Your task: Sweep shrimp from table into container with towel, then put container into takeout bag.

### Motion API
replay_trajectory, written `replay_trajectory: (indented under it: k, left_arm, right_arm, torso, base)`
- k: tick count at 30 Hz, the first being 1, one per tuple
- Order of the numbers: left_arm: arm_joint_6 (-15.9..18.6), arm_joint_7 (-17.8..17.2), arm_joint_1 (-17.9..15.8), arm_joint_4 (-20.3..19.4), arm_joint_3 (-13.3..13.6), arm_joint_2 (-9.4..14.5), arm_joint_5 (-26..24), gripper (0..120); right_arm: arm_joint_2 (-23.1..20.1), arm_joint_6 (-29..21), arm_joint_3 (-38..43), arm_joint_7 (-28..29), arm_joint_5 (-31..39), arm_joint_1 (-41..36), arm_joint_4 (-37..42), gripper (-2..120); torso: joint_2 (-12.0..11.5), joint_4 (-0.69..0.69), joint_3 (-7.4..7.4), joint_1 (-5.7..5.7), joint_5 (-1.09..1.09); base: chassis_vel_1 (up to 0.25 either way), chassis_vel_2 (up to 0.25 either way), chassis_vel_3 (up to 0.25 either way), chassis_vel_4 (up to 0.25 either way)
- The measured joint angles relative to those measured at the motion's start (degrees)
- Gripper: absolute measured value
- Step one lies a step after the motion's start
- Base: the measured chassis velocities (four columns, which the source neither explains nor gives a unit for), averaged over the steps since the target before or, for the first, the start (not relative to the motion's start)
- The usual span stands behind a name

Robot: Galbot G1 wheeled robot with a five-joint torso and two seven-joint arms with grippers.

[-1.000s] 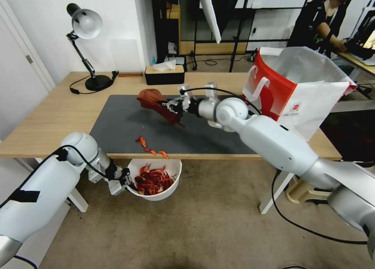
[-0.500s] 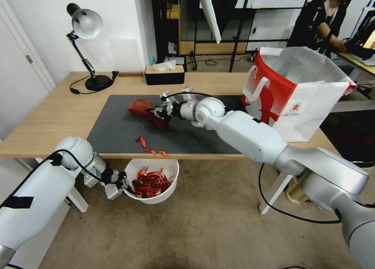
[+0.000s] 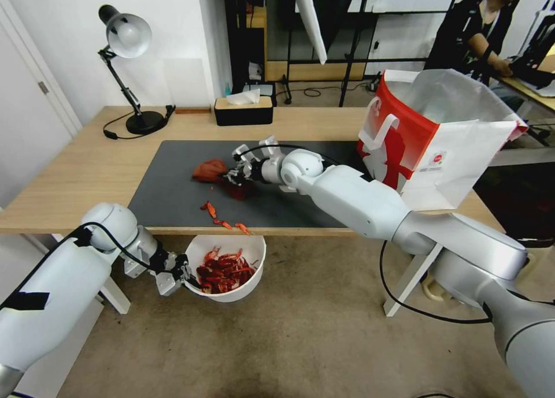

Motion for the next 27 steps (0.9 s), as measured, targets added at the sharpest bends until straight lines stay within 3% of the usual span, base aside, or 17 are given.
replay_trajectory:
  k: [18, 27]
  left_arm:
    - [-0.03, 0.0, -1.52, 0.6, 0.74, -0.89, 0.05, 0]
    - [-0.03, 0.0, -1.56, 0.6, 0.63, -0.82, 0.01, 0]
  right_arm:
    - [-6.31, -1.56, -3.69, -1.59, 0.97, 1.54, 8.91, 8]
    - [-7.47, -2.06, -4.98, -1.77, 1.3, 1.64, 11.47, 8]
  torso:
    - [0.0, -0.01, 0.0, 0.0, 0.01]
    - [0.0, 0.0, 0.0, 0.0, 0.01]
  base:
    - [0.0, 0.0, 0.0, 0.0]
    - [0.0, 0.0, 0.0, 0.0]
